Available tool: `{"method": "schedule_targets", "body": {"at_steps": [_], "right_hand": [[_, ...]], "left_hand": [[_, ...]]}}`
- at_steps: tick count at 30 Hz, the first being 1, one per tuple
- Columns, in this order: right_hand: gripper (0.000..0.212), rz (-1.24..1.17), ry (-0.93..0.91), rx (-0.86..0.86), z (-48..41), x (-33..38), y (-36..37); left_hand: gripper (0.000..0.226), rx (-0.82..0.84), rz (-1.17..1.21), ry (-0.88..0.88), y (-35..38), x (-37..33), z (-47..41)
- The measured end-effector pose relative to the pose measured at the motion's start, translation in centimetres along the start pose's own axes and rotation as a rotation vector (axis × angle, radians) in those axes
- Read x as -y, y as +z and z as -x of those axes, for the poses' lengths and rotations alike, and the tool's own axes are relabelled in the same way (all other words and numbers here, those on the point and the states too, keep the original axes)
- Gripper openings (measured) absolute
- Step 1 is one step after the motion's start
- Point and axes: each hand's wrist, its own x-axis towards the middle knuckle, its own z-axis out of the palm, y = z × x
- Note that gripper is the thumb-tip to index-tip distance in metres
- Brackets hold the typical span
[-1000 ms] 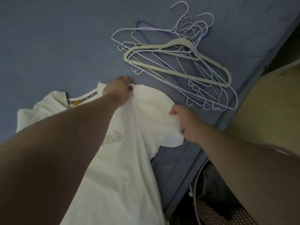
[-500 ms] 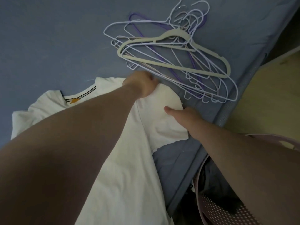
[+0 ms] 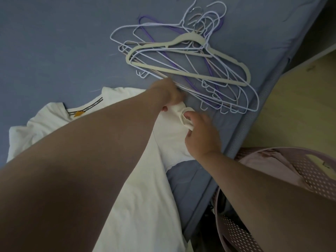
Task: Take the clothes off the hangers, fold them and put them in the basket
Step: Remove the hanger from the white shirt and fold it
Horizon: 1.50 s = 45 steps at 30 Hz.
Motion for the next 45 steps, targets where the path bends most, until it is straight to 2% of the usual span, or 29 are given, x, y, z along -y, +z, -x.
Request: {"method": "schedule_targets", "body": {"at_steps": [2,5,9,13,15,16,18,20,22,25,28,30,31,35,39,42,45], "right_hand": [[0.059,0.042,0.017,0.013,0.4,-0.2,0.2],[0.064,0.075,0.045,0.067,0.9,-1.0,0.7],[0.056,0.029,0.115,0.063,0.9,-2.0,1.1],[0.056,0.013,0.113,0.041,0.9,-2.7,0.8],[0.059,-0.004,0.115,0.050,0.5,-2.8,0.5],[0.060,-0.021,0.120,0.057,0.4,-3.1,0.3],[0.058,-0.050,0.128,0.081,0.1,-3.2,0.0],[0.041,-0.096,0.141,0.096,0.1,-3.5,-0.1],[0.018,-0.153,0.178,0.088,0.2,-3.8,0.1],[0.022,-0.241,0.261,0.046,0.8,-4.4,0.5],[0.025,-0.262,0.287,0.044,1.4,-4.8,0.6],[0.029,-0.264,0.311,0.052,1.6,-4.9,0.4],[0.028,-0.261,0.325,0.058,1.7,-4.9,0.4],[0.033,-0.292,0.465,0.133,1.8,-5.1,0.2],[0.030,-0.156,0.508,0.171,1.9,-5.0,0.2],[0.023,-0.196,0.493,0.089,2.4,-4.5,0.3],[0.024,-0.249,0.446,-0.038,2.8,-3.9,0.3]], "left_hand": [[0.057,0.006,-0.156,0.023,0.4,0.4,0.0],[0.045,0.003,-0.172,0.091,0.8,0.6,0.0],[0.018,0.050,0.238,0.096,0.8,0.1,0.1],[0.014,0.057,0.532,0.054,1.3,-0.2,0.3],[0.018,-0.009,0.589,0.040,1.7,-0.1,-0.1],[0.016,-0.073,0.534,0.077,2.0,-0.3,-0.4],[0.007,-0.185,0.263,0.203,2.4,-0.4,-1.0],[0.008,-0.204,0.013,0.306,2.7,-1.0,-0.9],[0.016,-0.174,-0.039,0.368,3.4,-2.0,-0.7],[0.020,-0.140,-0.082,0.430,4.5,-3.4,-0.3],[0.036,-0.033,-0.387,0.453,5.2,-4.2,0.2],[0.049,-0.042,-0.541,0.461,5.5,-4.4,0.6],[0.048,-0.063,-0.575,0.461,5.7,-4.5,0.7],[0.038,-0.084,-0.580,0.434,5.8,-4.6,0.8],[0.036,-0.139,-0.544,0.373,4.5,-5.7,1.3],[0.032,-0.256,-0.486,0.376,3.0,-6.9,1.1],[0.027,-0.298,-0.418,0.432,2.3,-8.6,0.6]]}}
